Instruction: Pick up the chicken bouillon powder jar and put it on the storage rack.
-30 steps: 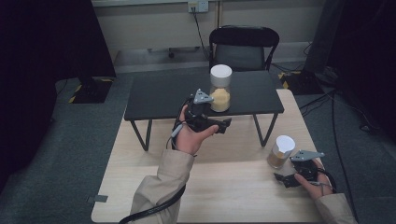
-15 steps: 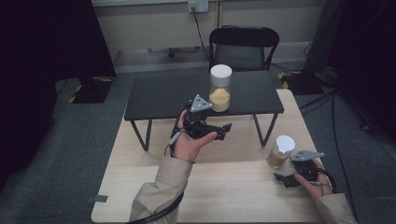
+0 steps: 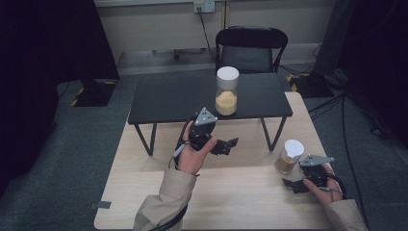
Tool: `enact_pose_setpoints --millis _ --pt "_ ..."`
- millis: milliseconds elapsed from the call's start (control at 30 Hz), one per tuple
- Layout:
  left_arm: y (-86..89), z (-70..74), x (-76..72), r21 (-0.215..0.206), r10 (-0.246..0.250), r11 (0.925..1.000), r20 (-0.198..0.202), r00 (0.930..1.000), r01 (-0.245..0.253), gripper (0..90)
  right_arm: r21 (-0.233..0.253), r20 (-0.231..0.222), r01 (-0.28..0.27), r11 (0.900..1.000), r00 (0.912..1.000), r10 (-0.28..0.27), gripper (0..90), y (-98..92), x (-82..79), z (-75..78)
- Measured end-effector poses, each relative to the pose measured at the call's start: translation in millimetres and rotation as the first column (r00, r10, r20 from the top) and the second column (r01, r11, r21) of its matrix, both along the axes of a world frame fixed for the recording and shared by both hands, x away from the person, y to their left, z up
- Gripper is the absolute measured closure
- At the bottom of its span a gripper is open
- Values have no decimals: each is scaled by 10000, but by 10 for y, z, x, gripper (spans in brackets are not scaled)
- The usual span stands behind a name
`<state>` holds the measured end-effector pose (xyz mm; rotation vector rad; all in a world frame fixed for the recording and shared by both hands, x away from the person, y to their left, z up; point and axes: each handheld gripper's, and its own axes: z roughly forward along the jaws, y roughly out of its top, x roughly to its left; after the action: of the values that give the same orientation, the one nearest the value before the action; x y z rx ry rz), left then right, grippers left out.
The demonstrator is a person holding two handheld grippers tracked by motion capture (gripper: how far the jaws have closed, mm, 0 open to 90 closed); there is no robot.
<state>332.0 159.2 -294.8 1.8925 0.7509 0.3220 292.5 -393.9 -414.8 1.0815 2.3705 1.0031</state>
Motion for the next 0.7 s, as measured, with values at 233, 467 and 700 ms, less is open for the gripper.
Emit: enact_pose_setpoints --millis 233,467,700 --pt "54 -136 9 -53 -178 9998 -114 9998 178 2 1 -1 1 10000 10000 -1 0 0 0 0" --pt "111 -260 1 -97 -292 9995 -279 9992 290 3 0 1 0 10000 10000 0 0 0 0 0" --pt "177 -393 -14 -189 -314 9994 -488 9983 305 4 1 0 3 10000 10000 -3 0 0 0 0"
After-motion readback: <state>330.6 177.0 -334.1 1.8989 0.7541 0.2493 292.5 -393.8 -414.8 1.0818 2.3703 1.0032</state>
